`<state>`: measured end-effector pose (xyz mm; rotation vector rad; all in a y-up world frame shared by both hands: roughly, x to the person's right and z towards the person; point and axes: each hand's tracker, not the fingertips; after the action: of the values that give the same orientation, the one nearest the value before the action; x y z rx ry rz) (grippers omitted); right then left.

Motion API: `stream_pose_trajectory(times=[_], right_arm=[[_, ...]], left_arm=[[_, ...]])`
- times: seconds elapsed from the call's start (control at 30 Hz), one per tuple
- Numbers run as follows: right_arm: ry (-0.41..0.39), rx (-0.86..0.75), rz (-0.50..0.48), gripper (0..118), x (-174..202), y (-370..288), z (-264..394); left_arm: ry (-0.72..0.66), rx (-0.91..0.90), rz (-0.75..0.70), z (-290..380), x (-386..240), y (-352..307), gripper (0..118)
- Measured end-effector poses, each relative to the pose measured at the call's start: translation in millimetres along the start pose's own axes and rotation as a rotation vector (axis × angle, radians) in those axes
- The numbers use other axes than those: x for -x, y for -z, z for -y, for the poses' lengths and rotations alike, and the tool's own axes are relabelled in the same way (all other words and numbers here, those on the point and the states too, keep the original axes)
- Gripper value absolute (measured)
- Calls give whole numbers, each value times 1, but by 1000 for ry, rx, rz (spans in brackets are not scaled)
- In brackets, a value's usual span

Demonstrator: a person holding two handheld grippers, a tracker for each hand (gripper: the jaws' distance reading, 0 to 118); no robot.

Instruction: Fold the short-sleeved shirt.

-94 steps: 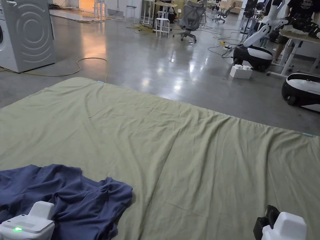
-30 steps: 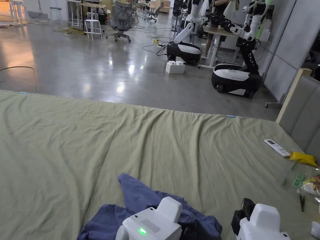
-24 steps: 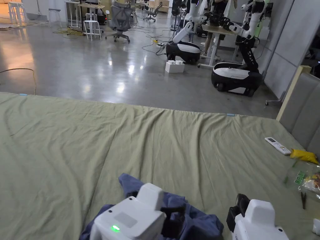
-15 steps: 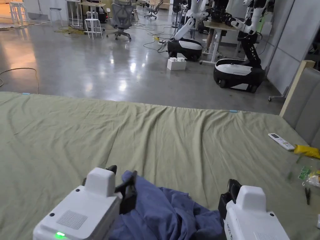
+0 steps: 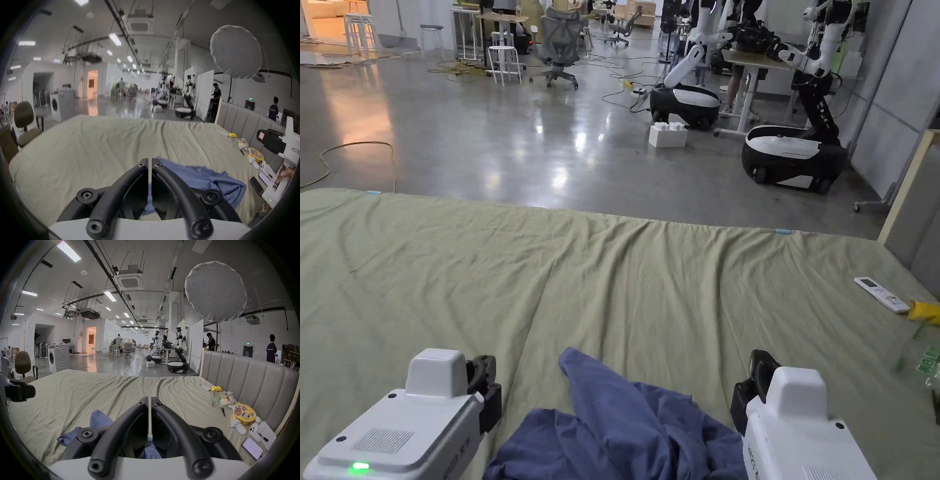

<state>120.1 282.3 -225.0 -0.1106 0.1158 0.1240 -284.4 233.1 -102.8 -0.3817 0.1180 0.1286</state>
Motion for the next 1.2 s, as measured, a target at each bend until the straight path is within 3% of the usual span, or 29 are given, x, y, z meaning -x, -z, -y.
stream_pose_trajectory(times=[0.2,0.27,0.3,0.4,0.43,0.47,0.57,0.7,0.8,0.9,0.97,1.0,1.2], right_arm=[[-9,28,4,3,-6,-1,10],[-3,37,8,3,-10,0,13],[-2,42,11,3,-12,1,15],[-11,62,27,3,-17,3,22],[-9,71,32,3,-18,3,24],[-8,77,35,3,-20,3,26],[16,96,35,3,-27,4,34],[21,115,57,3,-33,4,41],[23,135,69,3,-36,6,44],[46,136,60,3,-39,6,47],[46,135,58,3,-38,5,47],[42,137,62,3,-38,6,48],[69,162,81,3,-49,12,50]], left_arm=[[-10,349,33,10,23,68,4],[-27,407,53,21,27,91,11],[-25,437,25,24,26,97,20],[-30,536,9,32,23,118,78],[-37,542,13,38,24,126,88],[-43,560,8,42,22,128,89],[-67,695,-32,52,14,141,89],[124,594,-55,57,-3,132,87],[151,563,-50,64,-10,127,78],[120,566,-53,64,-11,124,54],[121,558,-48,63,-15,122,23],[132,552,-45,62,-15,121,15],[109,535,-7,60,-3,112,7]])
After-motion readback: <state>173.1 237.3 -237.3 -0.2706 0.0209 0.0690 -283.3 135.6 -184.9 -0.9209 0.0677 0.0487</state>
